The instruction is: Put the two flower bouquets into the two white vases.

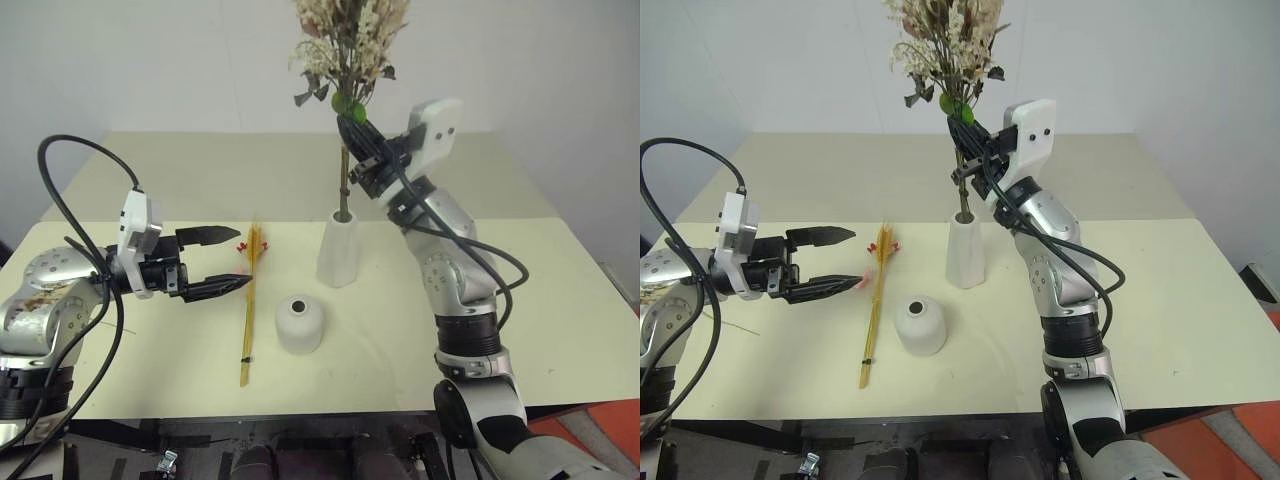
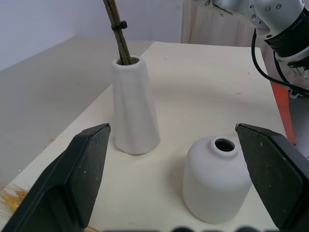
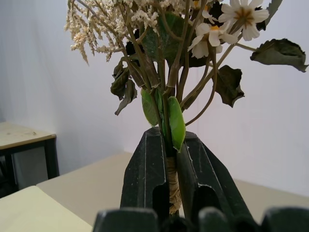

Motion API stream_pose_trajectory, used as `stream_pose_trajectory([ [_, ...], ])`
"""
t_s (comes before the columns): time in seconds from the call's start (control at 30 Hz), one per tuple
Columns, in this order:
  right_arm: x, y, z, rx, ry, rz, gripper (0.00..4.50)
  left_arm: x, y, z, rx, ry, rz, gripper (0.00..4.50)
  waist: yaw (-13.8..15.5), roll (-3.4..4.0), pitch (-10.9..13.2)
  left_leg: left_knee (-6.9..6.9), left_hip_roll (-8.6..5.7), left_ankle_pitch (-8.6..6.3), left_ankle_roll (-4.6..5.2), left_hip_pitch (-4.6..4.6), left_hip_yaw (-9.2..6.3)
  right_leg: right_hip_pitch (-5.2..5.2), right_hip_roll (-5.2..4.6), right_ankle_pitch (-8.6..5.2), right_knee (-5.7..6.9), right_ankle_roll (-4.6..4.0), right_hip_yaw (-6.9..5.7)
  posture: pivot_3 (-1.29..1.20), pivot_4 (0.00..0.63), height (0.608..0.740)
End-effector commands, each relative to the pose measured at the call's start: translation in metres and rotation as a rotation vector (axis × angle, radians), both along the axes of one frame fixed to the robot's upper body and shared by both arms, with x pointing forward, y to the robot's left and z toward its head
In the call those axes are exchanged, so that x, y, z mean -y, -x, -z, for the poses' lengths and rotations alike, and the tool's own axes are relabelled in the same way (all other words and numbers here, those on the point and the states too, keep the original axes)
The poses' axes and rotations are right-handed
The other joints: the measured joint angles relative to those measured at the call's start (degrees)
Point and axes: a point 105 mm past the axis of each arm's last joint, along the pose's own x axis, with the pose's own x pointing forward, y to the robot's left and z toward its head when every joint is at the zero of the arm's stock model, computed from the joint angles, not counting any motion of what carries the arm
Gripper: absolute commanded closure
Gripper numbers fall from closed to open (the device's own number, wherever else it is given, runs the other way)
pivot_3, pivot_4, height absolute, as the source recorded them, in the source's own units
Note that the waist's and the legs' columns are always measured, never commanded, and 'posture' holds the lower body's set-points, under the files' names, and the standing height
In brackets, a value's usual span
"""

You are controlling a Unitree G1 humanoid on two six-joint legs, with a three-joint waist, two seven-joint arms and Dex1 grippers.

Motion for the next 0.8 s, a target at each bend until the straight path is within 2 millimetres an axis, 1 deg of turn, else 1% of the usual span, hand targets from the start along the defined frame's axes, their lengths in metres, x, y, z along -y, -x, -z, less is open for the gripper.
stream_pose_trajectory([
  [0.03, 0.0, 0.008, -0.011, 0.067, -0.016, 0.005, 4.41, -0.002, 0.004, -0.011, 0.059, -0.017, -0.002, 0.0, -0.03, 0.0, 0.0, 0.0, 0.0, 0.0, 0.0, 0.0, 0.0, 0.0, 0.0, 0.0, 0.0, 0.0, 0.0, 0.0, 0.15, 0.74],
  [0.13, 0.001, 0.002, 0.003, 0.04, -0.001, 0.026, 4.41, -0.001, 0.004, -0.01, 0.06, -0.018, -0.005, 0.0, -0.01, 0.0, 0.0, 0.0, 0.0, 0.0, 0.0, 0.0, 0.0, 0.0, 0.0, -0.01, 0.0, 0.0, 0.0, 0.0, 0.15, 0.74],
  [0.23, 0.002, 0.0, 0.01, 0.026, 0.001, 0.029, 4.41, -0.002, 0.004, -0.01, 0.059, -0.019, -0.009, 0.0, -0.02, 0.0, 0.0, 0.0, 0.0, 0.0, 0.0, 0.0, 0.0, 0.01, 0.0, 0.0, -0.01, 0.0, 0.01, 0.0, 0.15, 0.74],
  [0.3, 0.001, -0.001, 0.015, 0.019, 0.008, 0.03, 3.67, -0.002, 0.004, -0.009, 0.058, -0.02, -0.012, 0.0, -0.02, 0.0, 0.0, 0.0, 0.0, 0.0, 0.0, 0.0, 0.0, 0.0, 0.0, 0.0, 0.0, -0.01, 0.0, 0.0, 0.15, 0.74],
  [0.33, 0.001, -0.001, 0.017, 0.015, 0.01, 0.03, 3.43, -0.002, 0.003, -0.009, 0.057, -0.021, -0.014, 0.0, -0.04, 0.0, 0.0, 0.0, 0.0, 0.0, 0.0, 0.01, 0.0, 0.0, 0.0, -0.01, 0.0, -0.01, 0.0, 0.0, 0.15, 0.74],
  [0.5, 0.002, 0.0, 0.028, -0.005, 0.011, 0.038, 1.72, -0.003, 0.003, -0.008, 0.054, -0.024, -0.019, 0.0, -0.01, 0.0, 0.0, 0.0, 0.0, 0.0, 0.0, 0.0, 0.0, 0.0, 0.0, -0.01, 0.0, -0.01, 0.0, 0.0, 0.15, 0.74],
  [0.63, 0.008, 0.006, 0.037, -0.024, 0.01, 0.047, 0.27, -0.003, 0.002, -0.007, 0.05, -0.029, -0.023, 0.0, 0.01, 0.0, 0.0, 0.0, 0.0, 0.0, -0.01, 0.0, 0.0, 0.01, 0.0, -0.01, 0.0, -0.01, 0.0, 0.0, 0.15, 0.74],
  [0.67, 0.01, 0.008, 0.04, -0.029, 0.01, 0.049, 0.04, -0.003, 0.002, -0.007, 0.05, -0.03, -0.024, 0.0, 0.03, 0.0, 0.0, 0.0, 0.0, 0.0, -0.01, 0.0, 0.0, 0.01, 0.0, -0.01, -0.01, 0.0, 0.0, 0.0, 0.15, 0.74],
  [0.73, 0.016, 0.012, 0.045, -0.042, 0.005, 0.062, 0.04, -0.004, 0.002, -0.006, 0.044, -0.034, -0.034, 0.0, 0.04, 0.0, 0.0, 0.0, 0.0, 0.0, -0.01, 0.0, 0.0, 0.01, 0.0, -0.01, -0.01, 0.0, 0.0, 0.0, 0.15, 0.74],
  [0.8, 0.027, 0.018, 0.052, -0.063, 0.006, 0.082, 0.04, -0.007, -0.002, 0.001, -0.003, -0.071, -0.089, 0.0, 0.05, 0.0, 0.0, 0.0, 0.0, 0.0, -0.01, 0.0, 0.0, 0.01, 0.0, -0.01, 0.0, 0.0, 0.0, 0.0, 0.15, 0.74],
])
